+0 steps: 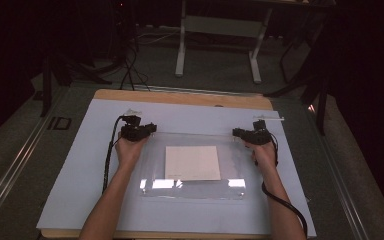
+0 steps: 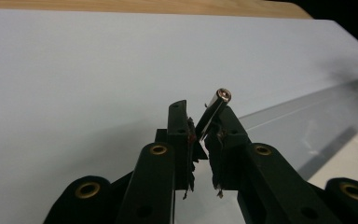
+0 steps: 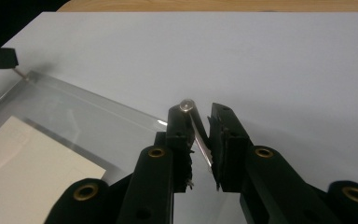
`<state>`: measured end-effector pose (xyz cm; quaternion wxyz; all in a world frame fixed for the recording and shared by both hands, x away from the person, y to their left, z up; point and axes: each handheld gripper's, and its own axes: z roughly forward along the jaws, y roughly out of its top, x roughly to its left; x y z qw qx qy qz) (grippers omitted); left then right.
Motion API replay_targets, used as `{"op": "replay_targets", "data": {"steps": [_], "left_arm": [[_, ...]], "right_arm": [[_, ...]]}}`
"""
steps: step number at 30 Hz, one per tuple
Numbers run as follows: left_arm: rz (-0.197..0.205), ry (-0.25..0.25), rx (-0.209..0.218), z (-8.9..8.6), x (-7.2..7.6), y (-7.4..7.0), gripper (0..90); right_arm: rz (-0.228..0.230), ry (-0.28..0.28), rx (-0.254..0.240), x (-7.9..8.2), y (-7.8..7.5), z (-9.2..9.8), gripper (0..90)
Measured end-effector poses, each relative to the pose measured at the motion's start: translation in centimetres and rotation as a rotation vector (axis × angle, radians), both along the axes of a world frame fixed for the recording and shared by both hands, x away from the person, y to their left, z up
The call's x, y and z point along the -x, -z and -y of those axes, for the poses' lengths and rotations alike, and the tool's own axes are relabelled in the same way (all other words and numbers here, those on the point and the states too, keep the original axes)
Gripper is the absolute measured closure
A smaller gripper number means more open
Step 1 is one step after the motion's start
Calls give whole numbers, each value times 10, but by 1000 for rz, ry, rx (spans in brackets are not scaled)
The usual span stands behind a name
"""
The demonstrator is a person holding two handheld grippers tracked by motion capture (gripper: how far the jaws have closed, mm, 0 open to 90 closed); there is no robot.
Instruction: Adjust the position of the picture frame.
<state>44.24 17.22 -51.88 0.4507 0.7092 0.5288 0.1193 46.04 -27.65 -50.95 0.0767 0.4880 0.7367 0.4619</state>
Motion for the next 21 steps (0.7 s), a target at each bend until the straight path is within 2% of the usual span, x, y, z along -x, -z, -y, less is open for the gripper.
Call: {"op": "replay_targets", "data": {"steps": [7, 17, 21], "left_arm": [[-13, -29, -19, -5, -3, 2, 800], [-2, -52, -15, -10, 2, 0, 800], [1, -55, -20, -10, 2, 1, 800]], "right_arm": [[-6, 9, -13, 1, 6, -11, 781], [-4, 8, -15, -3, 5, -19, 779], [-2, 7, -31, -3, 5, -19, 776]]}}
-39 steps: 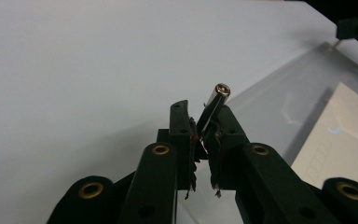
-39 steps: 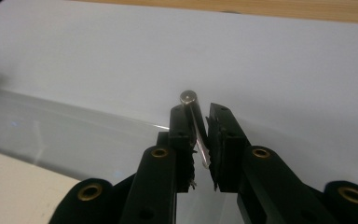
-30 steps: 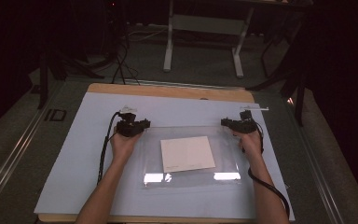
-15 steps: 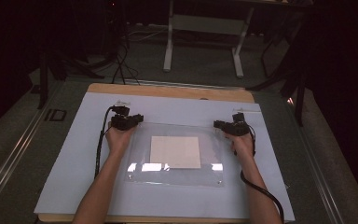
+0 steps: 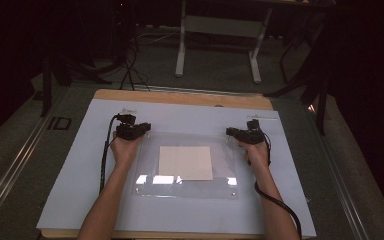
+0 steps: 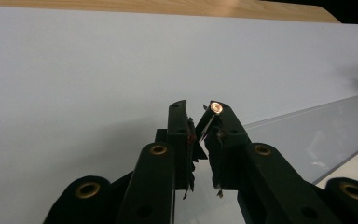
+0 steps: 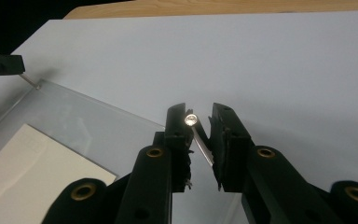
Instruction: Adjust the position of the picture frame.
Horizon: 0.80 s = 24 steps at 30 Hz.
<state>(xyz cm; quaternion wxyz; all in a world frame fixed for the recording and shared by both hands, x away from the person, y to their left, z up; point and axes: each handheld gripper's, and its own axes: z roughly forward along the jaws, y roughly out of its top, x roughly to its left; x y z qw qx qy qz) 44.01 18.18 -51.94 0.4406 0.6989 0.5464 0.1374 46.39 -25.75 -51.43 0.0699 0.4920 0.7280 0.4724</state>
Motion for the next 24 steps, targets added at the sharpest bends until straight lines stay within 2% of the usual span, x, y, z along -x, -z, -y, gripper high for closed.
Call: {"op": "replay_targets", "data": {"steps": [13, 20, 24], "left_arm": [[-4, 11, 11, -2, 0, 1, 789], [0, 9, 5, -2, 2, 1, 792], [7, 4, -14, 0, 3, 0, 799]], "right_arm": [[27, -2, 7, 2, 1, -1, 779], [33, -2, 0, 2, 2, -1, 777], [34, -2, -6, 2, 3, 0, 776]]}}
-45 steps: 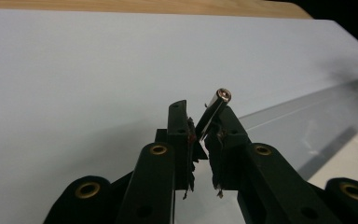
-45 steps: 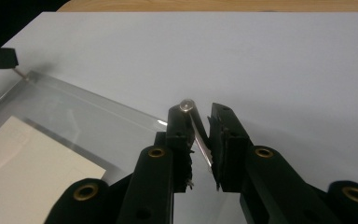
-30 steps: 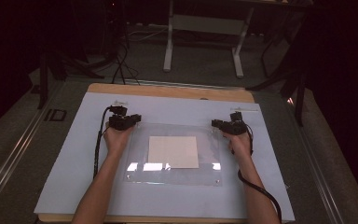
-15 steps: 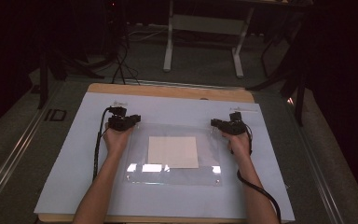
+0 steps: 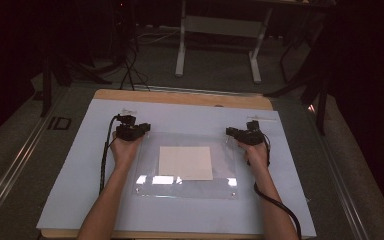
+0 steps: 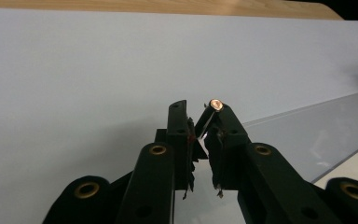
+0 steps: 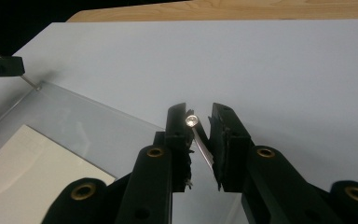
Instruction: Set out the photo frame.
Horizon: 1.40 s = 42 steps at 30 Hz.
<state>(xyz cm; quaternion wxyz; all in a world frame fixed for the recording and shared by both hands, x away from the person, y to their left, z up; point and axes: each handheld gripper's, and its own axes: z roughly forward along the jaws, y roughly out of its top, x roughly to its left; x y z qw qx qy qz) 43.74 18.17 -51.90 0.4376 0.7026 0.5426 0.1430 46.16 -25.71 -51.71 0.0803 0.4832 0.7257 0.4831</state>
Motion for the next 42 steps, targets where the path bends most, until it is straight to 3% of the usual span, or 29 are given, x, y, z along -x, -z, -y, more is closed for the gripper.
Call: {"op": "replay_targets", "data": {"steps": [4, 8, 11, 15, 16, 17, 20, 23, 27, 30, 35, 42], "left_arm": [[-5, 9, 22, -2, -1, 1, 792], [4, 19, 82, -8, 0, 1, 751], [40, 37, 83, -13, 5, -3, 697], [83, 64, 87, -18, 10, -9, 641], [86, 80, 87, -20, 13, -10, 641], [90, 86, 77, -20, 14, -10, 612], [97, 104, 37, -19, 19, -10, 589], [116, 125, 49, -19, 23, -7, 570], [118, 130, -8, -14, 24, -4, 541], [135, 117, -32, -12, 24, -4, 537], [174, 88, -78, -9, 23, -5, 629], [153, 54, -33, -9, 15, 5, 708]], "right_arm": [[6, -7, 0, 0, 0, 0, 776], [64, -24, 72, 3, -3, -2, 766], [127, -22, 128, 10, -9, -1, 714], [158, -46, 175, 14, -12, -2, 643], [169, -61, 213, 16, -12, -3, 628], [182, -63, 263, 19, -12, -6, 621], [204, -58, 304, 23, -10, -10, 666], [209, -39, 290, 22, -9, -12, 737], [202, 4, 278, 20, -8, -14, 846], [200, 12, 269, 20, -7, -14, 853], [200, 21, 273, 21, -7, -15, 855], [198, 21, 269, 21, -7, -15, 855]]}}
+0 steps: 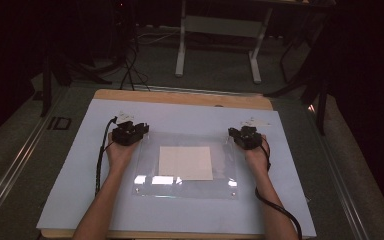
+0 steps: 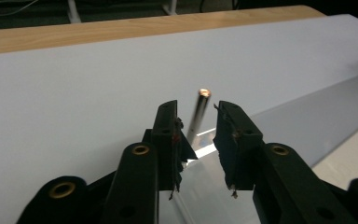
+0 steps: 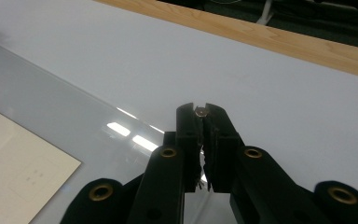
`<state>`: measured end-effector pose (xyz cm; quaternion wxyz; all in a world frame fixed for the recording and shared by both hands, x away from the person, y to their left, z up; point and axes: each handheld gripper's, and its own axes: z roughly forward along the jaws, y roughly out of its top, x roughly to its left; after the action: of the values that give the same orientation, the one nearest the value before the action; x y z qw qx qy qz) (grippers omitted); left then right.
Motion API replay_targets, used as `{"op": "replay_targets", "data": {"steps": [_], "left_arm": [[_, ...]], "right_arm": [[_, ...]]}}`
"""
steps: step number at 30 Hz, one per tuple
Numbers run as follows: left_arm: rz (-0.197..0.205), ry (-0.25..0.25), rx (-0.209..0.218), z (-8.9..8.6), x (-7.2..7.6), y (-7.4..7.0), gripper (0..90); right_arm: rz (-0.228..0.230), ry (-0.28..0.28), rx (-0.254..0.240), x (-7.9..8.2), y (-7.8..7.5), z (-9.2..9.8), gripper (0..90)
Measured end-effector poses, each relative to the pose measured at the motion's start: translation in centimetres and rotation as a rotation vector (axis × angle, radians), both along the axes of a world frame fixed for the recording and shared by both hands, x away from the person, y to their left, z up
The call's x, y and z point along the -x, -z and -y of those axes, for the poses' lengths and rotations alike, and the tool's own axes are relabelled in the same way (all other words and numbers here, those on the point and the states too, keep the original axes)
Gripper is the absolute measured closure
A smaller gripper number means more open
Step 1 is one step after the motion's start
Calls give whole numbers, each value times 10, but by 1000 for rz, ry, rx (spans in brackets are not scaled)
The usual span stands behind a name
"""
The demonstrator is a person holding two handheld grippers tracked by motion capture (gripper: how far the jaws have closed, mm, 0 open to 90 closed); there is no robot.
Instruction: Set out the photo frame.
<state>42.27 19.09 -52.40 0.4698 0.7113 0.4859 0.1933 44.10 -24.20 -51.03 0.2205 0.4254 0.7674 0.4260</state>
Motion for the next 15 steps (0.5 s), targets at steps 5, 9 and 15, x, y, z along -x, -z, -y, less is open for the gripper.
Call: {"op": "replay_targets", "data": {"steps": [5, 9, 15], "left_arm": [[15, 4, 4, 4, -5, 1, 769], [19, -4, -19, 8, -7, 0, 827], [5, 3, -1, 5, -8, 0, 835]], "right_arm": [[-3, 1, -4, 0, 0, 0, 855], [-10, 5, -10, -1, 0, 0, 854], [-29, 11, -26, -2, -1, 1, 852]]}}
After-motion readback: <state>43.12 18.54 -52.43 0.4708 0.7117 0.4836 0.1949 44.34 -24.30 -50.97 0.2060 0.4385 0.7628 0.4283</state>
